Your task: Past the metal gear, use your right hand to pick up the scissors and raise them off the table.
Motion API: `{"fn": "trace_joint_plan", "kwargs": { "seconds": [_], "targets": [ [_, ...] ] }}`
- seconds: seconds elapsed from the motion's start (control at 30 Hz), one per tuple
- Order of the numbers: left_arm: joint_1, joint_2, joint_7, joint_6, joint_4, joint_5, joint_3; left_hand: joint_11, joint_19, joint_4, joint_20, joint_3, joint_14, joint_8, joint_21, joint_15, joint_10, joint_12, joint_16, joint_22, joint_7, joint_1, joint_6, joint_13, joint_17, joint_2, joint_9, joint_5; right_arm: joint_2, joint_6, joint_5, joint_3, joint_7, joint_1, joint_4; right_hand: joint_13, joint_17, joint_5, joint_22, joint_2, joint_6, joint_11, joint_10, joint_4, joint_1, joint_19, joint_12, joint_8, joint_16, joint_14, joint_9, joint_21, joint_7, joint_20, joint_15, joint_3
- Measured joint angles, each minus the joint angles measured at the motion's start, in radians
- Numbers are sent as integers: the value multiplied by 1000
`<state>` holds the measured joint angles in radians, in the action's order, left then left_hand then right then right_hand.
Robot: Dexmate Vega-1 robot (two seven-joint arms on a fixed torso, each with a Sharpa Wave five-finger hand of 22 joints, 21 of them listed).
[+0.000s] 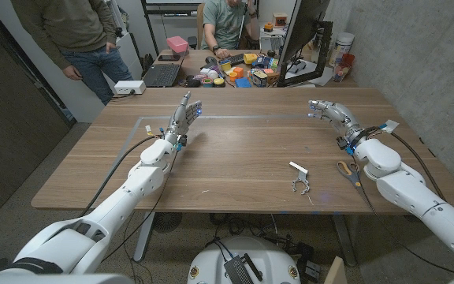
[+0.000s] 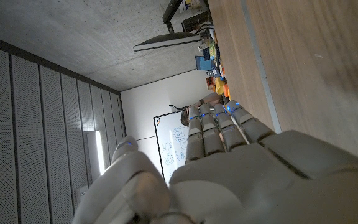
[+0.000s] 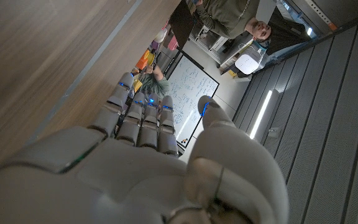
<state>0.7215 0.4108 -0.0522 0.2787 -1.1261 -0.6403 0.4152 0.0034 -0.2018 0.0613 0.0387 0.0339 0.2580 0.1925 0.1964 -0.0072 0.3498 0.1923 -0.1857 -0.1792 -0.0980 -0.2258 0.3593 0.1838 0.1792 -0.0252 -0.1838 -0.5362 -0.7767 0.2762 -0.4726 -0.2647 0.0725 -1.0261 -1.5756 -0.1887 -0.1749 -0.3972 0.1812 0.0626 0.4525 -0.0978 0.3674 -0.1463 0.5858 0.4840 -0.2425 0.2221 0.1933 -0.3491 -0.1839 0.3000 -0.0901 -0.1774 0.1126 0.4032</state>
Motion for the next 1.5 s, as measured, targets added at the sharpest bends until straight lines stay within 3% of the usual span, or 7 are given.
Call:
{"fn": "trace_joint_plan", "kwargs": {
  "seconds": [0.3, 0.47, 0.63, 0.67, 0.9, 1.33, 1.5],
  "targets": [
    [-41, -16, -60, 7, 63, -7, 12, -2, 0, 0, 0, 0, 0, 4, 0, 0, 2, 0, 0, 0, 5, 0, 6, 0, 0, 0, 0, 0, -132, -56, 159, 138, 136, -231, -215, -5, 0, -8, -5, -43, 54, 7, 6, -4, 5, 64, 0, 0, -6, -30, -5, -3, 190, -42, 9, -4],
    [-55, -21, -79, 7, 81, -8, 17, -2, 0, 2, 0, -2, 0, 4, 0, 0, 2, 0, 0, 0, 1, 0, 10, 0, 0, 0, 0, 0, -177, -132, 274, 222, 182, -341, -306, -5, 0, -8, -5, -66, 103, 12, 0, -8, 13, 82, 0, 7, -9, -30, -2, -8, 243, -39, 9, -8],
    [-63, -23, -85, 7, 89, -8, 21, -2, 0, 2, 0, -3, 0, 4, 0, 0, 2, 0, 0, 0, 1, 0, 9, 0, 0, 0, 0, 0, -193, -244, 411, 259, 180, -388, -346, -5, 0, -13, -5, -89, 103, 20, -7, -12, 14, 91, 4, 4, -13, -27, -2, -13, 256, -40, 11, -12],
    [-64, -23, -96, 7, 89, -7, 22, -2, 0, 2, 0, -3, 0, 4, 0, 0, 2, -1, 0, 0, 1, 0, 9, 0, 0, 0, 0, 0, -234, -276, 452, 372, 169, -518, -468, -5, 0, -13, -5, -94, 92, 21, -9, -12, 18, 91, 7, -3, -13, -24, -2, -16, 259, -40, 15, -12],
    [-67, -23, -101, -2, 90, -5, 25, -2, 0, 2, 0, -2, 0, 4, 0, 0, 2, -1, 0, 0, 2, 0, 9, 0, 0, 0, 0, 0, -274, -464, 682, 502, 41, -656, -629, -9, 0, -33, -5, -160, 0, 16, -14, -5, -9, 27, 7, -41, -16, 36, -2, -76, 265, -44, 38, -39],
    [-68, -27, -103, -9, 89, -4, 29, -2, 0, 2, 0, -2, 0, 8, 0, 0, 2, -1, 0, 0, 4, 0, 18, 0, 0, 0, 0, 0, -288, -653, 1011, 607, -325, -732, -791, -2, 2, -81, -3, -197, -15, 3, 54, 12, -46, -7, -9, -36, -8, -10, 3, -102, 267, -42, 52, -72],
    [-69, -29, -105, -9, 89, -3, 30, -2, 0, 2, 0, -2, 5, 8, 0, 5, 2, -1, 0, 0, 4, -5, 18, 0, 0, -5, 0, 0, -288, -687, 1065, 619, -449, -719, -827, -3, 3, -110, -2, -201, -9, -2, 1, 11, -50, 169, 10, -36, -8, -76, 0, -48, 261, -35, 39, -83]
  ]
}}
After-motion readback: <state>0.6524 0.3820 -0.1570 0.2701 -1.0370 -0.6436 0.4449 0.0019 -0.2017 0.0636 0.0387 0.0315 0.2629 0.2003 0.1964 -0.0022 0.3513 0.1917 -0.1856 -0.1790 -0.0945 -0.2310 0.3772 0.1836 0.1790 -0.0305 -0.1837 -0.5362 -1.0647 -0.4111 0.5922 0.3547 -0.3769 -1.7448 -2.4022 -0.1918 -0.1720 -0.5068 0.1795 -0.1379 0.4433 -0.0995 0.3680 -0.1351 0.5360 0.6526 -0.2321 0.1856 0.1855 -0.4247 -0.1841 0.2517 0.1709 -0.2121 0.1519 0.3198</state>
